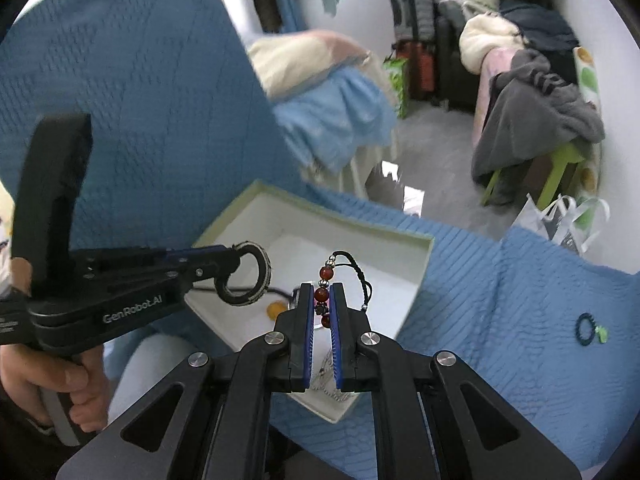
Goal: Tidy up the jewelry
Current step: 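Open both grippers to drop the bangle and bracelet into the box, then move both open grippers back to the last jewelry pieces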
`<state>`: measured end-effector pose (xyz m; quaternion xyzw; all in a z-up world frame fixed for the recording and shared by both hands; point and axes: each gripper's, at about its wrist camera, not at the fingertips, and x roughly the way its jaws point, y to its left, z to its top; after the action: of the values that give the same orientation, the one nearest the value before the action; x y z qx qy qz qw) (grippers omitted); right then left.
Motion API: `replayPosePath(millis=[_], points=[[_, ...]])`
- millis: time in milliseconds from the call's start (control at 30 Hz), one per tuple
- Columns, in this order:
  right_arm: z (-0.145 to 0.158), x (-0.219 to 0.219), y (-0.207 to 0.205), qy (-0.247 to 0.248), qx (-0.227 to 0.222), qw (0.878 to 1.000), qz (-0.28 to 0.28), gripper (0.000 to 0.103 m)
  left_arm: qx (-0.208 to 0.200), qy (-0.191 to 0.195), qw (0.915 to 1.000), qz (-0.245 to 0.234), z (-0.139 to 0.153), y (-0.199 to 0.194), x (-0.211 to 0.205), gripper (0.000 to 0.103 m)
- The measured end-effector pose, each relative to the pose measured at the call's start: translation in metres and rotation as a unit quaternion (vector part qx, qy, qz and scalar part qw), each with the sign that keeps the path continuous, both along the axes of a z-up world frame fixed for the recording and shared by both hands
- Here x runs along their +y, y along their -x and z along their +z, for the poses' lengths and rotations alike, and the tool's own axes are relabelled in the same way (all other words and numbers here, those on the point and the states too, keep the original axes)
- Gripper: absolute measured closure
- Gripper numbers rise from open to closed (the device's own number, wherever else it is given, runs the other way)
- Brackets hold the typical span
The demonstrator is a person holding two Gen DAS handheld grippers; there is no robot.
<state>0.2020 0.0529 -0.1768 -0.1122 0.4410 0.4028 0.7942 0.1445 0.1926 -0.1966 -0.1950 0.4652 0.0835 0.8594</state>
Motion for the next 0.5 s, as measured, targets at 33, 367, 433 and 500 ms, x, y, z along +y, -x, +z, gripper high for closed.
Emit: replayPosePath(millis=[33,367,433,500], points=[[-0.004,0.002,0.001,0.004,0.002,1.000,0.002,0.097,0.004,0.003,1.0000,0.001,-0.004,0.002,0.001,0.096],[-0.011,-0.001,0.002,0.003,0.022,1.000,0.008,0.077,0.009,0.022,0.9997,0.010,-0.006,0.005,-0.006,0.079],[-0.002,-0.009,0.001,-0.014,0.016,1.000,0.008,0.072,-0.002,0.022,0.9997,0.013,0.003,0.004,-0.009,0.060],[0.007,-0.016,-0.001,-0.023,0.005,1.000,0.007,0.072,-0.018,0.011,0.9997,0.013,0.013,0.001,-0.014,0.053]])
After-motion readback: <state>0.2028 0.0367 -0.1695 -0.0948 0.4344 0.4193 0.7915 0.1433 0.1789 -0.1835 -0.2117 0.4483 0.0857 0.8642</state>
